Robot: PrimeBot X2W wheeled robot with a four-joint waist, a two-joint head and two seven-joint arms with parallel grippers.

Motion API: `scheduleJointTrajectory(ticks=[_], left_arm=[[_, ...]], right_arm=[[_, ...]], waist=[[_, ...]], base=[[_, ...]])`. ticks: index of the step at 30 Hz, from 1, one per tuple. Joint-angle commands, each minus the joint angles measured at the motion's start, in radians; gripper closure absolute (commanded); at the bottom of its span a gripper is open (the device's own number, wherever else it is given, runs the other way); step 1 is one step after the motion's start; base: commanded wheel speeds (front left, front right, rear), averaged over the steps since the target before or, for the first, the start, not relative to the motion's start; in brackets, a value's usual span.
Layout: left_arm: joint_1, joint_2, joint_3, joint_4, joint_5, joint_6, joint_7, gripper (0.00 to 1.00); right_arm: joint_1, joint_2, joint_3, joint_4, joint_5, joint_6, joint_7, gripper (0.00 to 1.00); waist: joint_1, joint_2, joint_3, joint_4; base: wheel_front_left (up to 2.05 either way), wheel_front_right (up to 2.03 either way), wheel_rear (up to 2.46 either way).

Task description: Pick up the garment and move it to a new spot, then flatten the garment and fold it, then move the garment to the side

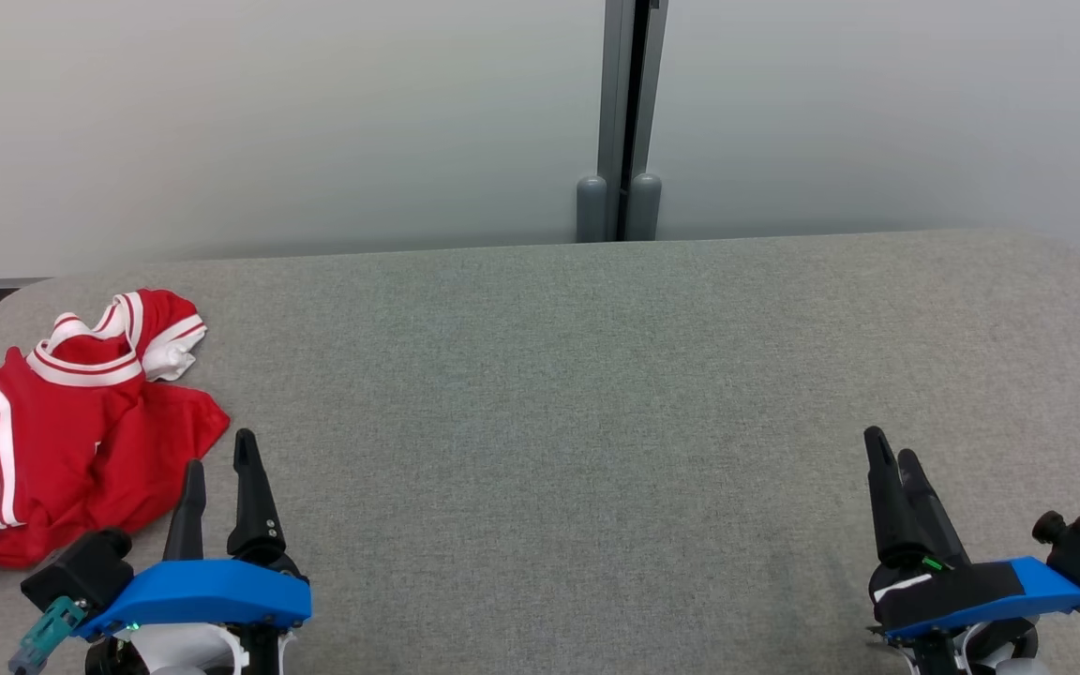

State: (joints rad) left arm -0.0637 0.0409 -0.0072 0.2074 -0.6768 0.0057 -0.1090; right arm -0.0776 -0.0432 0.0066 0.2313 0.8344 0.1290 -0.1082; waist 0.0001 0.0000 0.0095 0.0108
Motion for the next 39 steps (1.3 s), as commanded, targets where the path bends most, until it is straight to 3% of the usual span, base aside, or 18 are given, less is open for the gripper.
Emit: scheduleJointTrajectory(ticks=[1, 39], left_arm=[[-0.018, 0.008, -0.003, -0.012, 0.030, 0.009, -0.010, 0.00], [-0.026, 0.011, -0.044, 0.023, 0.434, 0.066, -0.106, 0.00]], right_arm=[[-0.020, -0.007, 0.004, -0.011, -0.028, 0.001, -0.010, 0.00], [-0.031, -0.009, 0.031, -0.006, -0.429, 0.002, -0.106, 0.00]], waist=[[0.0000, 0.0000, 0.000, 0.000], [0.0000, 0.0000, 0.002, 0.003]], base=[[0.00, 0.00, 0.00], [0.00, 0.00, 0.00]])
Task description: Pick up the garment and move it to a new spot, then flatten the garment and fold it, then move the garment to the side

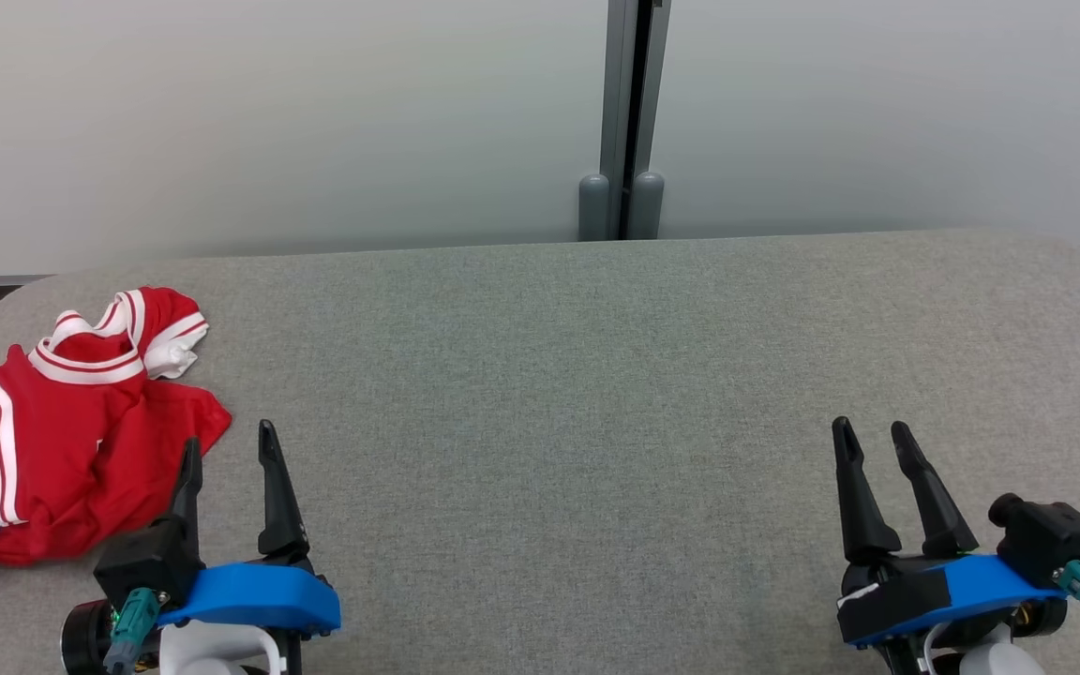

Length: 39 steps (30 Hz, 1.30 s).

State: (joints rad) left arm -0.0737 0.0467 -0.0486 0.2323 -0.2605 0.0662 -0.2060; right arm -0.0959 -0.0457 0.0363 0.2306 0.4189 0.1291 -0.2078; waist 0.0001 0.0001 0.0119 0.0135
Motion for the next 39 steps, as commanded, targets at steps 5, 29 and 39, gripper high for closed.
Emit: scheduleJointTrajectory(ticks=[5, 29, 39], left_arm=[[-0.016, 0.005, -0.003, 0.002, 0.057, 0.013, -0.018, 0.00], [-0.019, 0.005, -0.009, 0.030, 0.203, 0.040, -0.061, 0.00], [-0.019, 0.005, -0.001, 0.036, 0.173, 0.030, -0.061, 0.00]], right_arm=[[-0.011, -0.006, 0.006, 0.004, -0.054, 0.002, -0.017, 0.00], [-0.025, -0.007, 0.016, 0.045, -0.206, 0.002, -0.059, 0.00], [-0.023, -0.007, 0.016, 0.057, -0.193, 0.002, -0.059, 0.00]], waist=[[-0.0001, -0.0001, 0.000, 0.002], [-0.0001, -0.0001, 0.002, 0.004], [-0.0001, -0.0001, 0.000, 0.008]], base=[[0.00, 0.00, 0.00], [0.00, 0.00, 0.00], [0.00, 0.00, 0.00]])
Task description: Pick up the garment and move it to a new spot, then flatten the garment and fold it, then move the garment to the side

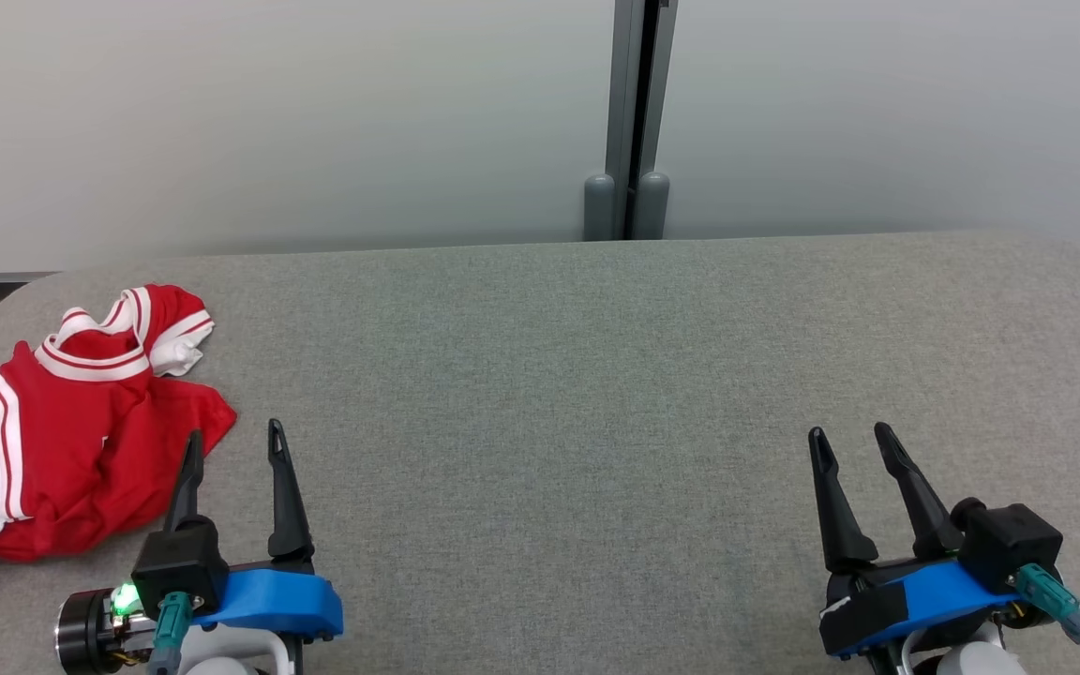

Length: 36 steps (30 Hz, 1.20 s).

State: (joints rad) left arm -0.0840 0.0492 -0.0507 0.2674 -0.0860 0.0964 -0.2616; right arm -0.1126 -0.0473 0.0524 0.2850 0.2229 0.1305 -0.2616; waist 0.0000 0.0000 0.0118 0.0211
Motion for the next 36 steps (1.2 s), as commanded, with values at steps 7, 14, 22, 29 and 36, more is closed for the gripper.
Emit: scheduleJointTrajectory(ticks=[7, 14, 22, 29, 36], left_arm=[[-0.006, 0.002, 0.004, 0.006, -0.004, 0.000, -0.005, 0.00], [-0.011, 0.002, 0.002, 0.010, -0.006, 0.000, -0.005, 0.00], [-0.014, 0.002, 0.013, 0.017, -0.001, -0.006, -0.005, 0.00], [-0.011, 0.002, 0.023, 0.008, 0.006, 0.000, -0.005, 0.00], [-0.018, 0.002, 0.040, -0.005, 0.011, 0.000, -0.005, 0.00]], right_arm=[[-0.004, -0.005, 0.001, 0.007, 0.006, 0.000, -0.005, 0.00], [0.001, -0.005, -0.002, 0.008, 0.009, 0.000, -0.005, 0.00], [0.002, -0.005, 0.008, 0.008, 0.017, 0.000, -0.004, 0.00], [0.010, -0.005, 0.008, 0.003, 0.018, 0.000, -0.004, 0.00], [0.004, -0.005, 0.008, 0.002, 0.012, 0.000, -0.004, 0.00]], waist=[[0.0000, 0.0000, -0.002, 0.001], [0.0000, 0.0000, -0.001, 0.017], [0.0000, 0.0000, 0.001, 0.062], [0.0000, 0.0000, 0.009, 0.115], [0.0000, 0.0000, 0.024, 0.180]], base=[[0.00, 0.00, 0.00], [0.00, 0.00, 0.00], [0.00, 0.00, 0.00], [0.00, 0.00, 0.00], [0.00, 0.00, 0.00]])
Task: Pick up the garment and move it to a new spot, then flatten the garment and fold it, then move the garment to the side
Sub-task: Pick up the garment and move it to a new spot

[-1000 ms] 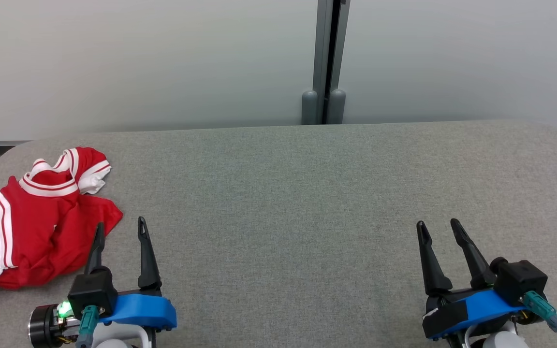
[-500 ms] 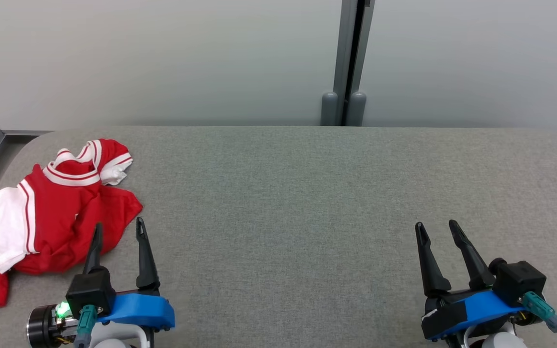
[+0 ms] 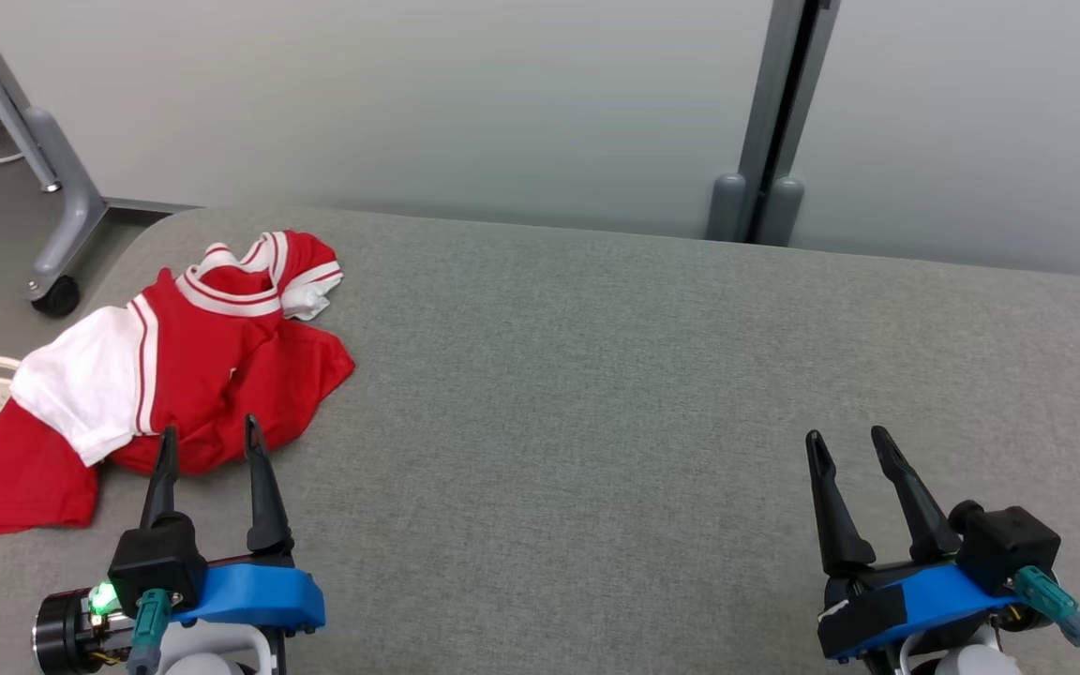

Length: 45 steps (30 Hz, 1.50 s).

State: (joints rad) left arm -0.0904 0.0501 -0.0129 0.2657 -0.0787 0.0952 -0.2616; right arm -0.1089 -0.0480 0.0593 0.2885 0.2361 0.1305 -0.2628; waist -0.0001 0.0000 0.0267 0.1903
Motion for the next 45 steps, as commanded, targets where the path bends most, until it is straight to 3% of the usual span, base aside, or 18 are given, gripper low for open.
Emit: scheduleJointTrajectory(ticks=[1, 25, 34, 45], left_arm=[[-0.010, 0.002, 0.004, -0.004, 0.005, 0.002, -0.005, 0.00], [0.016, 0.001, 0.044, -0.032, -0.008, 0.018, -0.004, 0.00], [0.025, 0.001, 0.060, -0.038, -0.017, 0.026, -0.004, 0.00], [-0.023, 0.007, 0.075, -0.030, -0.024, 0.017, -0.004, 0.00]], right_arm=[[0.001, -0.004, 0.000, -0.002, -0.002, 0.000, -0.003, 0.00], [-0.009, -0.004, -0.005, -0.002, -0.035, 0.000, -0.003, 0.00], [-0.005, -0.004, 0.003, -0.004, -0.034, 0.000, -0.003, 0.00], [-0.028, -0.004, 0.003, -0.008, -0.058, 0.000, -0.003, 0.00]], waist=[[0.0001, 0.0000, 0.011, 0.020], [0.0001, 0.0000, 0.045, 0.263], [0.0001, 0.0000, 0.048, 0.276], [0.0001, 0.0000, 0.078, 0.239]], base=[[0.00, 0.00, 0.00], [0.00, 0.00, 0.00], [0.00, 0.00, 0.00], [0.00, 0.00, 0.00]])
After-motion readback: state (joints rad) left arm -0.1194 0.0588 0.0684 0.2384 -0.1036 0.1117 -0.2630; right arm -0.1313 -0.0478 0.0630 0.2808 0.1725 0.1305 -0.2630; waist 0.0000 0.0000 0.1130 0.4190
